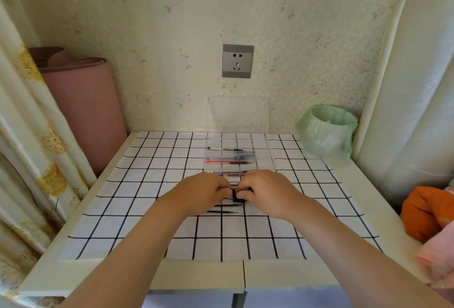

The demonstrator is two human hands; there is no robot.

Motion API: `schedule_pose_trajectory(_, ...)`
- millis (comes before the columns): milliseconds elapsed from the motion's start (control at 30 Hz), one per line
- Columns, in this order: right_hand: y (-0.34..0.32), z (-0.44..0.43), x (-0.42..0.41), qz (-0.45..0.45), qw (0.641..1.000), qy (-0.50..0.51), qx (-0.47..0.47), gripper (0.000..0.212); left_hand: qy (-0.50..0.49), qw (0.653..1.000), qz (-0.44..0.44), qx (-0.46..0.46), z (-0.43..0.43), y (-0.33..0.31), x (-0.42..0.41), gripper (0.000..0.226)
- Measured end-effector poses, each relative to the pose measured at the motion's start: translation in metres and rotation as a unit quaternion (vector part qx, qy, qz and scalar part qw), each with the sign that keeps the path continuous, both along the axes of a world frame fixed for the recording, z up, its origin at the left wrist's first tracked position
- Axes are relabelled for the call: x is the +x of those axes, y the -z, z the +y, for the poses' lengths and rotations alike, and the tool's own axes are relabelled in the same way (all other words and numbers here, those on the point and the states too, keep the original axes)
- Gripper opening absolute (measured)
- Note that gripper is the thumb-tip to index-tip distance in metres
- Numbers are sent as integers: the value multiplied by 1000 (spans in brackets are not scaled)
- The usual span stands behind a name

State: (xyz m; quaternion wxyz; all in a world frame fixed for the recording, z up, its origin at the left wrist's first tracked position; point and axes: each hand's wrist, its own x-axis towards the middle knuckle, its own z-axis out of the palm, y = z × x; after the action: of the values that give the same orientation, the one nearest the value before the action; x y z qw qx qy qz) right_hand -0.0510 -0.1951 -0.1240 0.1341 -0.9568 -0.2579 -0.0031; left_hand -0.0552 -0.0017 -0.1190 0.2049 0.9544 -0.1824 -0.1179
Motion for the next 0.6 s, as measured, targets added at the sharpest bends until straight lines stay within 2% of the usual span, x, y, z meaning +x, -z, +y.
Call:
schedule_pose_trajectory(200,-2,0,-1,-34,999,27,14,14,-11,1000,18,-11,-2,1,0,27)
schedule_pose_trajectory(367,-1,0,-2,-24,999,27,23,12,-1,1000,-15,-9,0,1,-2,11)
schedule_pose_trajectory(600,-1,-11,1,21,999,46,-15,11,-48,994,99,-15,22,-3,5,10)
